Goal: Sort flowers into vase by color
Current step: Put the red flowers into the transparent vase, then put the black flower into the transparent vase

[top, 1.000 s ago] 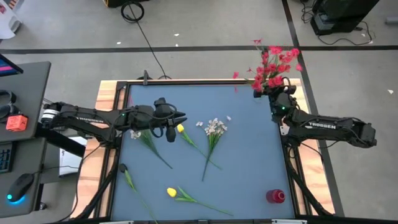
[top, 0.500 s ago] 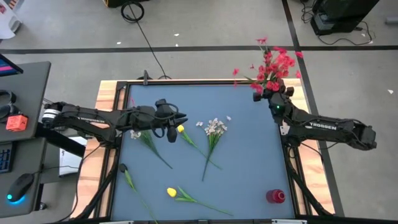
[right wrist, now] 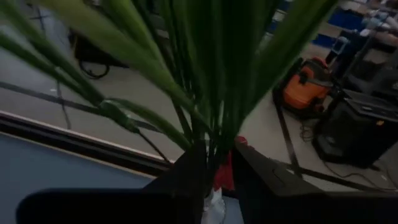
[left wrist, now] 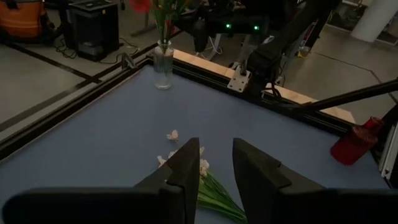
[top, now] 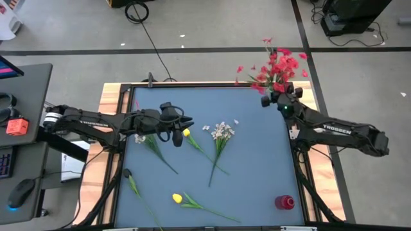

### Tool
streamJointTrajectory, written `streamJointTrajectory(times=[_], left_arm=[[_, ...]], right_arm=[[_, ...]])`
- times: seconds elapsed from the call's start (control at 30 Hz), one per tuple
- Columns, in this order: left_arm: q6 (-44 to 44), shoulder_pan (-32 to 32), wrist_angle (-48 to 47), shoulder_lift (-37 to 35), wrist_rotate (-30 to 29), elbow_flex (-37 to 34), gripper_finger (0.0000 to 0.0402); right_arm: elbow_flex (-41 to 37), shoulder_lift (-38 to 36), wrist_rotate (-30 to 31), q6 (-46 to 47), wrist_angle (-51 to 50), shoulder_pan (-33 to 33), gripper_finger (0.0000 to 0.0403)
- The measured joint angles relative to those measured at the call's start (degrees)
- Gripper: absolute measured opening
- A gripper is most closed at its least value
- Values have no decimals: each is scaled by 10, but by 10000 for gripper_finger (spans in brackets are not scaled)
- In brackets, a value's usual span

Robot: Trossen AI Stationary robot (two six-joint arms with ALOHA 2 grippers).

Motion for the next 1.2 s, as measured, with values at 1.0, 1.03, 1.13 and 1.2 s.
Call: streamJointTrajectory(times=[1.0,1.03,1.13,1.2], left_arm=[[-53,-1,-11,0,0,0,104],[-63,-1,-20,0,-1,0,105],[-111,-1,-69,5,-2,0,110],[-161,-2,-103,16,-2,0,114]], right_arm=[[150,-143,-313,145,-390,1,164],[155,-142,-331,145,-391,1,164],[159,-142,-382,153,-392,3,164],[159,-141,-404,170,-403,12,164]])
